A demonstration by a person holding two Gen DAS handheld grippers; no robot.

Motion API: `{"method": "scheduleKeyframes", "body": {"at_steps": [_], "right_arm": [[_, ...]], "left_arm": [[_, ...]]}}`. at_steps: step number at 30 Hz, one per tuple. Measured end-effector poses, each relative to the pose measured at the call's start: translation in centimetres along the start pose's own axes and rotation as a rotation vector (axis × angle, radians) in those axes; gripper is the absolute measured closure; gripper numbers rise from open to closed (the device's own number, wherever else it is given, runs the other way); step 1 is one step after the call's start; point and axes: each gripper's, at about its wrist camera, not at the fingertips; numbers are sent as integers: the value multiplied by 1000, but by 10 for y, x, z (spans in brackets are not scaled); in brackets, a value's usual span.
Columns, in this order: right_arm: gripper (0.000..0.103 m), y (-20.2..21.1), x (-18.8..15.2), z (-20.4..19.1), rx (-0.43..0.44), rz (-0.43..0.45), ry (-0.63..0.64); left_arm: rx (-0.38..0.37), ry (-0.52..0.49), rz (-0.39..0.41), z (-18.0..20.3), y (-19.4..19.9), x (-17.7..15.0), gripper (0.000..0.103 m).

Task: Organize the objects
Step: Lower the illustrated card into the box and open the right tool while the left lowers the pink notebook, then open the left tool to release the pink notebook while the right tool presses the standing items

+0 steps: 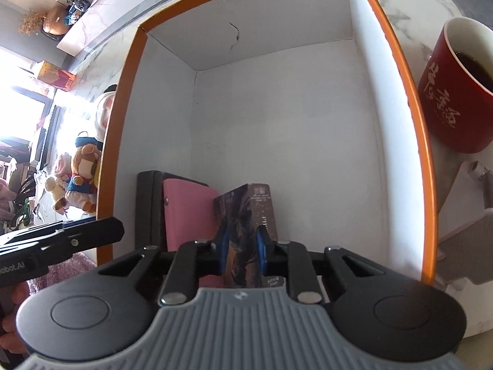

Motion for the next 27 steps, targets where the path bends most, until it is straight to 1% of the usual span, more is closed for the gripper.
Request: {"method": "scheduleKeyframes", "body": {"at_steps": [1, 2, 3, 4, 7, 10, 12, 13, 15, 16, 17, 18, 20, 22, 24, 25, 26, 27], "right_arm": [[102, -1, 0, 0, 73, -21, -24], [103, -4, -1, -5, 103, -43, -30], [103, -9, -4, -13, 59, -45, 11], [103, -12, -7, -18, 44, -37, 36], [103, -11, -6, -18, 46, -28, 15], [103, -12, -5, -24, 23, -31, 39], [100, -7, -3, -26, -13, -12, 79], [99, -1, -1, -25, -52, 5, 108], [98, 1, 3, -23, -150, 23, 161], [98, -2, 4, -21, -214, 17, 187], [98, -7, 5, -20, -258, 6, 205], [98, -13, 4, -17, -279, -7, 216], [98, -20, 4, -11, -281, -23, 223], [98, -21, 9, -10, -280, 2, 212], [94, -13, 19, -9, -257, 52, 166], [74, -7, 24, -8, -224, 75, 133], [53, -1, 28, -9, -174, 100, 104], [50, 3, 30, -12, -139, 112, 97]], "left_arm": [[0, 2, 1, 0, 0, 0, 74], [-1, 3, 1, -1, 0, 0, 74], [-2, 5, 1, -1, 0, 0, 74], [-1, 5, 2, -2, 1, 0, 74], [-13, 15, -2, -5, 1, 1, 74], [-14, 16, -3, -5, 1, 2, 74], [-16, 19, -4, -5, 1, 2, 74], [-18, 20, -6, -5, 1, 2, 74], [-17, 17, -7, -4, 1, 1, 74], [-15, 14, -8, -4, 1, 1, 74], [-13, 12, -7, -3, 1, 1, 74], [-12, 10, -6, -3, 0, 1, 74], [-11, 9, -7, -3, 0, 1, 74], [-11, 9, -9, -3, 0, 1, 74], [-11, 10, -8, -3, 0, 2, 74], [-11, 12, -8, -3, 0, 2, 74], [-11, 14, -7, -3, 0, 2, 74], [-11, 18, -6, -4, 0, 2, 74]]}}
Point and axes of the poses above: each gripper's, at about its wrist camera, not at the fingertips, and y roughly against the way its jaws point, z to its right, x to its top, and after that the axes turned 5 degrees about y, right-handed
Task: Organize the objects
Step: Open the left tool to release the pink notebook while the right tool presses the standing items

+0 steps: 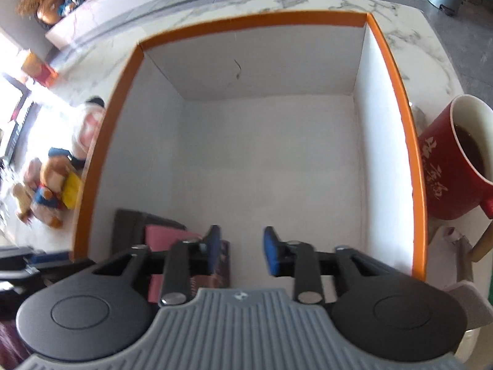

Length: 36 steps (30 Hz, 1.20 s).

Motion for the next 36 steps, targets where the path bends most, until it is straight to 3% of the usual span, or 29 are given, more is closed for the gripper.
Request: {"method": "scheduleKeyframes", "body": {"at_steps": [5, 10, 14, 25, 33, 36], "right_arm": [[51, -5, 7, -16, 66, -28, -16], [51, -28, 9, -24, 54, -50, -76], [56, -31, 7, -5, 119, -86, -197], [58, -18, -20, 9, 130, -130, -333], [55, -13, -25, 16, 170, -105, -336], [56, -2, -26, 15, 159, -77, -275]], "left_arm": [[6, -10, 35, 2, 3, 3, 74], [9, -21, 36, 3, 3, 3, 75], [5, -16, 36, 2, 3, 2, 75], [5, -18, 37, 2, 3, 1, 75], [7, -15, 35, 4, 4, 0, 75], [6, -14, 32, 4, 2, -1, 75]]}}
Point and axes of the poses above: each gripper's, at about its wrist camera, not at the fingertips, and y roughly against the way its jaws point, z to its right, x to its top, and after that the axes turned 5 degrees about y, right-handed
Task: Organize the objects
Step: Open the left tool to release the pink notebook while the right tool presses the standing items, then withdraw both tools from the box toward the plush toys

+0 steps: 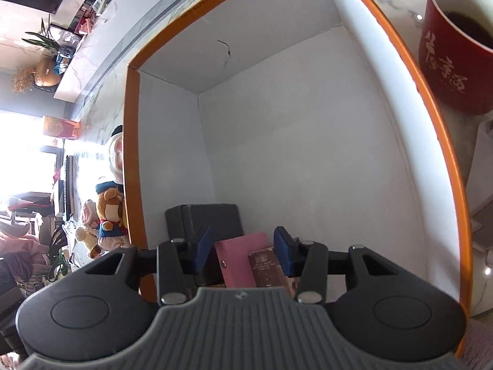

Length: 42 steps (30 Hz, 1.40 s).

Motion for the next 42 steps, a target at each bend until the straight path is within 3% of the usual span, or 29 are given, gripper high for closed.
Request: {"method": "scheduleKeyframes", "body": {"at_steps": [1, 3, 5, 9, 13, 14, 18, 29, 35, 42], "right_arm": [[57, 2, 0, -1, -19, 7, 25], [69, 7, -2, -3, -68, 7, 95], [75, 5, -6, -6, -171, -5, 186], [82, -18, -24, -12, -309, -112, 347], [88, -37, -38, -17, -289, -201, 392], [94, -39, -40, -20, -283, -209, 399], [101, -45, -45, -32, -271, -216, 455], [101, -53, -59, -49, -270, -229, 502], [98, -35, -63, -64, -407, -137, 571], [98, 23, -70, -114, -357, 90, 653]], "left_arm": [[1, -2, 0, 1, 0, 0, 75], [2, -5, -1, 1, 0, -1, 75], [1, 2, -17, -2, -2, -1, 75], [19, 1, -39, -4, -6, -5, 75], [26, -11, -38, -3, -6, -5, 83], [29, -16, -38, -3, -5, -5, 83], [38, -42, -38, 0, -3, -8, 84], [51, -20, -30, -17, 13, -15, 85], [21, -58, 26, -18, 41, -18, 84], [76, -101, 121, -43, 95, -21, 77]]}}
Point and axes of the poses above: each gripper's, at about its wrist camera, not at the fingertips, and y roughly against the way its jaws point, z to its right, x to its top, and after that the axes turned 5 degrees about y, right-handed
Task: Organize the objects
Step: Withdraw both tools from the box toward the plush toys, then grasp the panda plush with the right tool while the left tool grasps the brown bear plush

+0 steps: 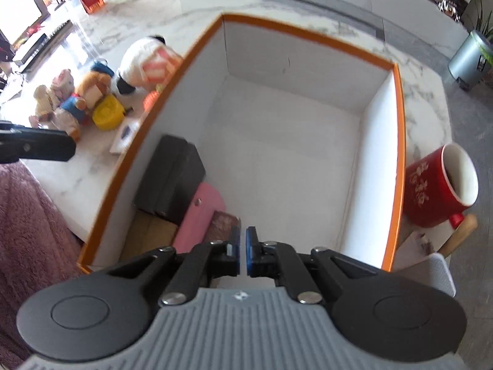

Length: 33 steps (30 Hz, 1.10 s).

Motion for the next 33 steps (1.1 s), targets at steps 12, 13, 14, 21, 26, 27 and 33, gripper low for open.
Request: {"method": "scheduleKeyframes", "body": {"at_steps": [12, 13, 14, 21, 26, 27, 33], "right_arm": [[82, -18, 80, -103, 133, 138, 167], [82, -28, 83, -108, 137, 133, 168], [82, -37, 86, -112, 136, 127, 167], [70, -88, 120, -128, 97, 88, 221], [54, -110, 144, -129, -4, 92, 363], [54, -115, 147, -131, -29, 89, 400], [51, -137, 148, -153, -133, 116, 682]], "left_arm": [[156, 49, 78, -93, 31, -2, 66], [158, 43, 81, -96, 28, -2, 63], [159, 30, 83, -98, 24, -1, 61], [206, -103, 77, -98, -20, 17, 47], [292, -213, 42, -91, -50, 24, 42], [305, -234, 37, -90, -55, 23, 42], [333, -237, 5, -94, -71, 26, 44]]}}
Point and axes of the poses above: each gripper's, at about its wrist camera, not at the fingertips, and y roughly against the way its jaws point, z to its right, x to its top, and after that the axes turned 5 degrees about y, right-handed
